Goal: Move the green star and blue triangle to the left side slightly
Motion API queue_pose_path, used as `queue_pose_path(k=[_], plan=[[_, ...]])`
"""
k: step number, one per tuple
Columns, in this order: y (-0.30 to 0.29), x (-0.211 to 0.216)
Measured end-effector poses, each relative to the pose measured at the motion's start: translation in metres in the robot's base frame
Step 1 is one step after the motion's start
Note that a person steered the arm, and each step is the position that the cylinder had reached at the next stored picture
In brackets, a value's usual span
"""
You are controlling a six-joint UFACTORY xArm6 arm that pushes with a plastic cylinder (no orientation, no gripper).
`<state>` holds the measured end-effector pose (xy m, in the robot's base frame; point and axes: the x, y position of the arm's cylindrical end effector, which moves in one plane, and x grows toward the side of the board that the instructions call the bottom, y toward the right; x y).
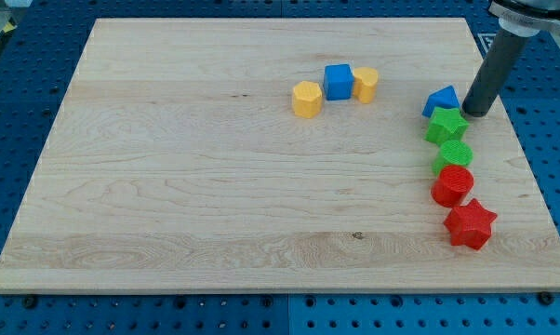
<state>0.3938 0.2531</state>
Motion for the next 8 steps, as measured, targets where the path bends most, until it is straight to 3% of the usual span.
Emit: queue_pose_path(k=[8], plan=[[-0.030, 0.024]])
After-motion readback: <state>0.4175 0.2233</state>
